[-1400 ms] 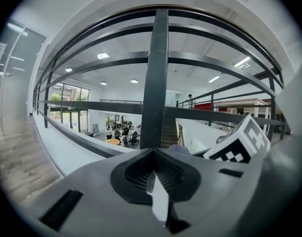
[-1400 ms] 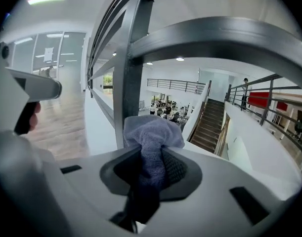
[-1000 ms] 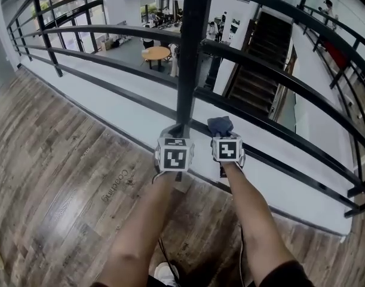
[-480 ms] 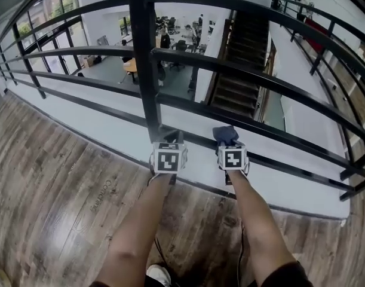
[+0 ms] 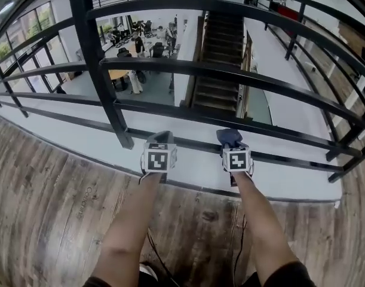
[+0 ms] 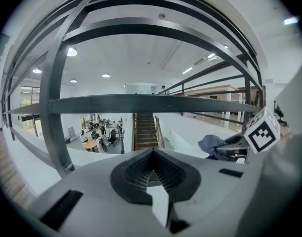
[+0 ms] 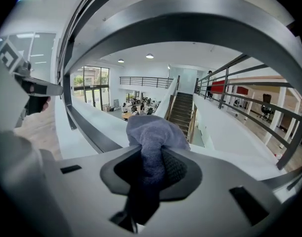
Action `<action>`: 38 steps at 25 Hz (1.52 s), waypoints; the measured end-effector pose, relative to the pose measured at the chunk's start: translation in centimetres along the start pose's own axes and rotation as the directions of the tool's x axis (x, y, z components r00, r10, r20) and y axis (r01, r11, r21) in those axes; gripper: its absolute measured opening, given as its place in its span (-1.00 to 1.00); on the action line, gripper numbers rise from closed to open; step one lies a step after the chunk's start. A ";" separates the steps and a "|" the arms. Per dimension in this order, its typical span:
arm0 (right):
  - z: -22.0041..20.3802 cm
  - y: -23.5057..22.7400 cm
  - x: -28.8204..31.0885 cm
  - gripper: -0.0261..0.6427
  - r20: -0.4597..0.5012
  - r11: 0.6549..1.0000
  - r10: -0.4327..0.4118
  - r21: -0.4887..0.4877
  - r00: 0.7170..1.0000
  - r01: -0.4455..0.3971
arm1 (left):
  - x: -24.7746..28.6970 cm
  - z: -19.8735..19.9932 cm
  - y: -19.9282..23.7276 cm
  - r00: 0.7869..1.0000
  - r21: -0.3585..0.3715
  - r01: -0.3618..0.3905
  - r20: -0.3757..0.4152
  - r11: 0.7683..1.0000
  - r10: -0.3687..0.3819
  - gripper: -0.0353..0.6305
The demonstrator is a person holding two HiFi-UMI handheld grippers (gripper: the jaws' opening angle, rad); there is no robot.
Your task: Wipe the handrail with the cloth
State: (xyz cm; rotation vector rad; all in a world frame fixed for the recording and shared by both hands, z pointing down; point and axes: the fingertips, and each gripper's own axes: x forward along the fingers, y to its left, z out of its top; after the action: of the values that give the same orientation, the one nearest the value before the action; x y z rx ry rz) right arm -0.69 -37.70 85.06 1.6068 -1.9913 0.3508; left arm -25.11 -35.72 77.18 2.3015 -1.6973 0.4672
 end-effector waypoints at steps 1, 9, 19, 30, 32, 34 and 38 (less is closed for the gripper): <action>-0.5 -1.7 -0.5 -0.65 0.000 1.000 -0.015 0.006 1.000 0.015 | 0.3 0.4 -1.1 1.000 -0.001 0.005 0.004 1.000 -0.005 -0.90; -4.8 -13.2 -4.2 -0.65 0.016 0.995 -0.086 0.055 0.996 0.085 | 3.0 0.7 -12.3 0.996 0.062 0.092 -0.004 0.994 -0.092 -0.90; -10.0 -26.8 -9.7 -0.65 0.009 0.979 -0.170 0.114 0.985 0.168 | 5.7 1.1 -25.8 0.979 0.095 0.200 0.011 0.975 -0.202 -0.90; -15.9 -41.4 -14.5 -0.65 -0.022 0.952 -0.255 0.167 0.967 0.255 | 9.2 1.1 -44.5 0.953 0.067 0.301 0.011 0.951 -0.302 -0.90; -16.9 -43.8 -15.4 -0.65 -0.024 0.947 -0.267 0.180 0.963 0.267 | 9.8 1.4 -48.3 0.945 0.066 0.326 0.007 0.943 -0.327 -0.90; -18.0 -45.9 -16.1 -0.65 -0.030 0.942 -0.274 0.194 0.961 0.275 | 10.2 1.6 -51.9 0.935 0.084 0.353 0.002 0.932 -0.355 -0.90; -19.5 -50.6 -17.4 -0.65 -0.036 0.933 -0.287 0.217 0.957 0.288 | 11.3 1.9 -58.5 0.918 0.089 0.395 -0.003 0.914 -0.397 -0.90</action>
State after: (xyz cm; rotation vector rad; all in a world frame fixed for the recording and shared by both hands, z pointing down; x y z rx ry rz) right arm 55.00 -25.98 84.16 2.0032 -1.7273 0.4713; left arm 34.09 -29.15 79.61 2.6278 -1.1830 0.4448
